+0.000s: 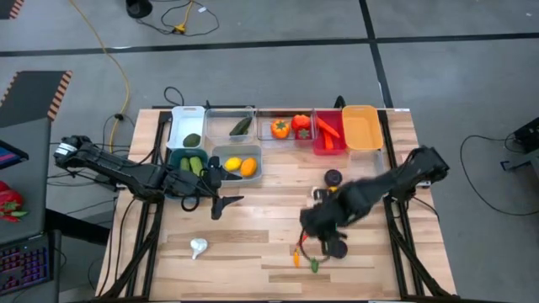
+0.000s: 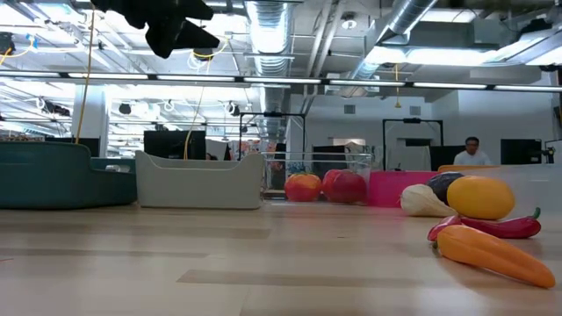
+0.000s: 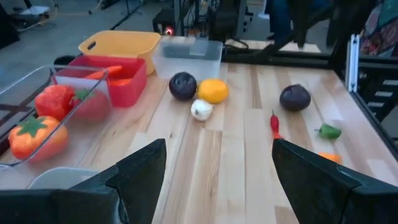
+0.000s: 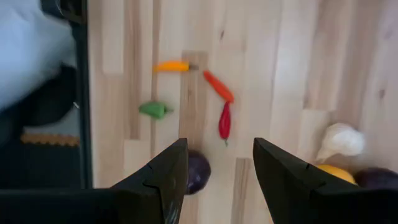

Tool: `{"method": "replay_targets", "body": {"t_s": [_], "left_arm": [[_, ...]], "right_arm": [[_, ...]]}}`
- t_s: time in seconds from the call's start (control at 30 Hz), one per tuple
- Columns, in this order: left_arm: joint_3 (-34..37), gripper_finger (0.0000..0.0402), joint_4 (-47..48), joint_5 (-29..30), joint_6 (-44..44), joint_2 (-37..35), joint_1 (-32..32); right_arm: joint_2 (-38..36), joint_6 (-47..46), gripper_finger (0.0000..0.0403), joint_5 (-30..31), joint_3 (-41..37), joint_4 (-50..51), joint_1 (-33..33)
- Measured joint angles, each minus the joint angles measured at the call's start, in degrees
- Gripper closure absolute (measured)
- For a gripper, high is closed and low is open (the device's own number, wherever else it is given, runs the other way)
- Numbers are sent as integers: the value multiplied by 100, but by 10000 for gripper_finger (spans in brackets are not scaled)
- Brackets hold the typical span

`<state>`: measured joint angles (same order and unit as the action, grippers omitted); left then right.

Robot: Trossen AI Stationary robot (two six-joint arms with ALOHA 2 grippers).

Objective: Sort produce into baskets
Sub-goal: Put the red chili pepper into the top left transparent bin

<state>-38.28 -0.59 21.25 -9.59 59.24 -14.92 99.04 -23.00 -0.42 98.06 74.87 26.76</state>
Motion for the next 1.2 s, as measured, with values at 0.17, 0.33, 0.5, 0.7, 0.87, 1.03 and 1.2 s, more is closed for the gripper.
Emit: {"method": "replay_targets", "body": {"t_s": [0.17, 0.33, 0.5, 0.7, 0.87, 1.03, 1.2], "left_arm": [[0, 123, -22, 1, -15, -4, 0], [0, 123, -27, -1, -19, -4, 0], [0, 123, -25, -1, -24, -4, -2], [-1, 123, -18, -10, -32, -7, -2], [0, 123, -14, -15, -32, -7, -2], [0, 123, -14, -17, -32, -7, -2], [0, 123, -16, -23, -31, -7, -2]], "right_arm": [[630, -27, 195, 40, -2, 10, 441], [1109, -380, 195, 38, -2, 313, 651], [1391, -547, 195, 51, -4, 592, 724], [1745, -494, 195, 323, 0, 565, 609], [2083, -64, 195, 340, 0, 555, 388], [2357, 225, 197, 326, 0, 551, 128], [2407, 406, 210, 162, -80, 321, -105]]}}
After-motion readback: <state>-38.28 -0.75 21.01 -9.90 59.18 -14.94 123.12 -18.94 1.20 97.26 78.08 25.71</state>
